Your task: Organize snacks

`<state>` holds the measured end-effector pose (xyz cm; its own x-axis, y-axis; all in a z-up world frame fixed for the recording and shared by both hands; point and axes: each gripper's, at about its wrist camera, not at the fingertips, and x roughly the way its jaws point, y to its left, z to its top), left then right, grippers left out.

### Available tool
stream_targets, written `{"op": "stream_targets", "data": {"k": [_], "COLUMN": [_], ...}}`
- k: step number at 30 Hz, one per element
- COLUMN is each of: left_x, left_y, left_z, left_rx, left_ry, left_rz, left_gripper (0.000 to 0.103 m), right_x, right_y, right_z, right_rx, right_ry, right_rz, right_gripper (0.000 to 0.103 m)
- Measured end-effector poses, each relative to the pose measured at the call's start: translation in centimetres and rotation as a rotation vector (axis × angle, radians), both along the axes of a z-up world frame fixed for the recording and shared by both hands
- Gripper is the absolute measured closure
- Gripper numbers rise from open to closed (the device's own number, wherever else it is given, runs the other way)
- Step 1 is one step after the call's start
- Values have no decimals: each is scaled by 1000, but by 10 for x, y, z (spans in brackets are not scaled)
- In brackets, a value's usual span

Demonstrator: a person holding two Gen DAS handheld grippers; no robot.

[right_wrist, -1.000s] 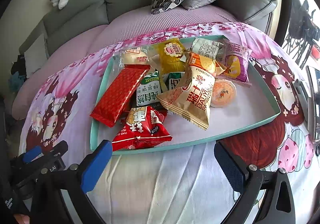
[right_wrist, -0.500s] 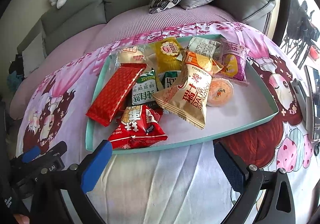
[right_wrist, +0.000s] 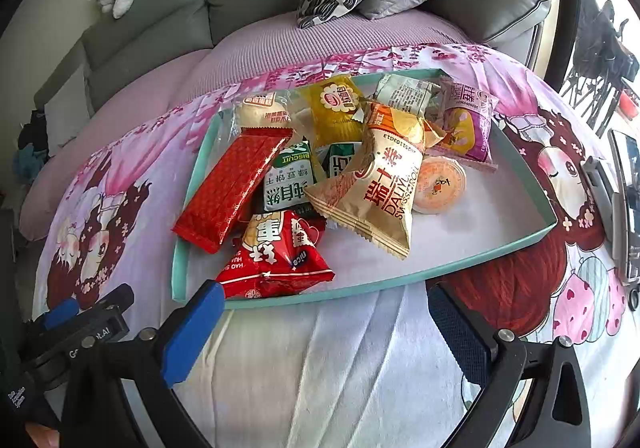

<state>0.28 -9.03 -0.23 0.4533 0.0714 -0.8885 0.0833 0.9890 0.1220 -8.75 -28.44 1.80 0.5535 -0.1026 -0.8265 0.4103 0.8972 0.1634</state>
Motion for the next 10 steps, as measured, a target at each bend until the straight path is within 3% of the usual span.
{"op": "stream_targets", "data": {"k": [10], "left_x": [-1], "left_y": [4], "left_z": [5], "left_rx": [-17], "left_ry": [-25], "left_rz": [19], "left_gripper": [11], "right_x": [0], "right_y": [1], "right_z": [1], "right_rx": [-2], "right_ry": [-3], "right_rz": [4], "right_gripper": [0]}}
